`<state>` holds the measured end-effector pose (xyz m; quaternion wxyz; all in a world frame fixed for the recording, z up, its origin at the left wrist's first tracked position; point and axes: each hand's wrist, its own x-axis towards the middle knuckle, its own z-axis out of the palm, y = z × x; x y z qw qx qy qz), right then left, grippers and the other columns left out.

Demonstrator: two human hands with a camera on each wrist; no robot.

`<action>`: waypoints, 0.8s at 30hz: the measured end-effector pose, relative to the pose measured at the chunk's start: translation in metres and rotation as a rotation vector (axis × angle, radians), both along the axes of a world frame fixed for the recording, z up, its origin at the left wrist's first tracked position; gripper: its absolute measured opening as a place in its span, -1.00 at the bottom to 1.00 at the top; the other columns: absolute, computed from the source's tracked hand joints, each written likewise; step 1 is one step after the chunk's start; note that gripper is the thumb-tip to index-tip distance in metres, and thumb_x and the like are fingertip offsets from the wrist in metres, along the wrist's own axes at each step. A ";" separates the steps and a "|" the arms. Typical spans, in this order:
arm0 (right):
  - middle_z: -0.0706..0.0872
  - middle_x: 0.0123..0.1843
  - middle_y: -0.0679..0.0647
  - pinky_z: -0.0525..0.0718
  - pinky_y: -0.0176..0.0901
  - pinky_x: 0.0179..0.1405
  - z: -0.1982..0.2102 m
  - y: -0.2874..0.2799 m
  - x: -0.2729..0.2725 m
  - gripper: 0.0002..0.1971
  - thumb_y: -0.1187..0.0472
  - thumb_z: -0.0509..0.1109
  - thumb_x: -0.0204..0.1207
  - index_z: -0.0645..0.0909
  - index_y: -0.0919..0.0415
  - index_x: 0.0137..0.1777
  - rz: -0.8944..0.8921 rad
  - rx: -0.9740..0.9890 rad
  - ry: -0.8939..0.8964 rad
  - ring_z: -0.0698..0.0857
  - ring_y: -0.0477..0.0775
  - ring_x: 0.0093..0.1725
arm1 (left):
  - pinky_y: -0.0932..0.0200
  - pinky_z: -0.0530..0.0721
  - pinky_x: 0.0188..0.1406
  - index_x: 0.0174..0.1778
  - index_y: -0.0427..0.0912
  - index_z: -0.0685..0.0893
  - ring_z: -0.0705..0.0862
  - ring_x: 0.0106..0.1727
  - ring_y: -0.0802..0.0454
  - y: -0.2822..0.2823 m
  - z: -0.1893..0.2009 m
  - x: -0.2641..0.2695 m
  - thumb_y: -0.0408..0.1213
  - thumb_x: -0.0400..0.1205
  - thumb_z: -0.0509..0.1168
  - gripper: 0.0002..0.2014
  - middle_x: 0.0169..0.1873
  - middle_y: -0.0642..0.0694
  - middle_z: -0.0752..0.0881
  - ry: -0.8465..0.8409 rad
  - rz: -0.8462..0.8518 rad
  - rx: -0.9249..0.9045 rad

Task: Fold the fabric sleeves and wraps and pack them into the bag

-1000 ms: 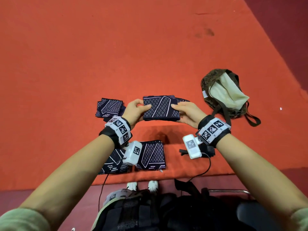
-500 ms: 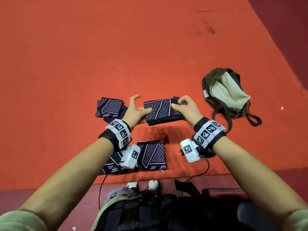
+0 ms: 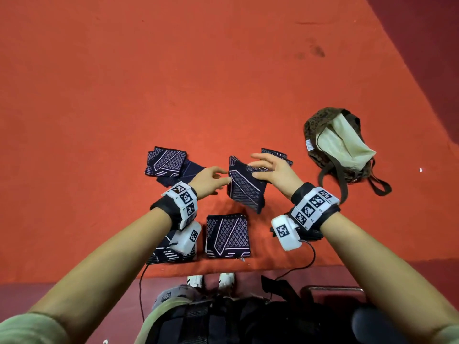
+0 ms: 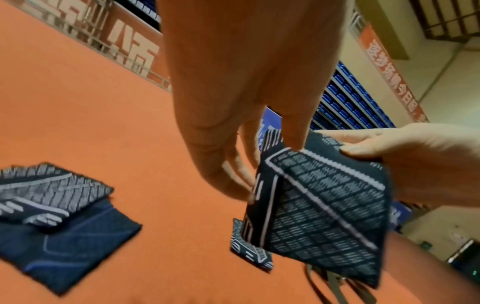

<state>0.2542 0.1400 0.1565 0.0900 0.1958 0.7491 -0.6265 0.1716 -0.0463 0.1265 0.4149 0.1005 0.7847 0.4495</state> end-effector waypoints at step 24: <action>0.73 0.15 0.23 0.77 0.17 -0.03 -0.091 -0.031 0.052 -0.58 0.39 0.35 0.56 0.41 0.05 0.35 -0.222 -0.363 -0.407 0.75 0.20 -0.02 | -0.11 0.71 -0.25 0.37 -0.04 0.41 0.68 -0.35 -0.14 -0.018 -0.072 0.043 -0.45 0.57 0.34 -0.52 -0.23 -0.27 0.69 -0.112 0.239 -0.002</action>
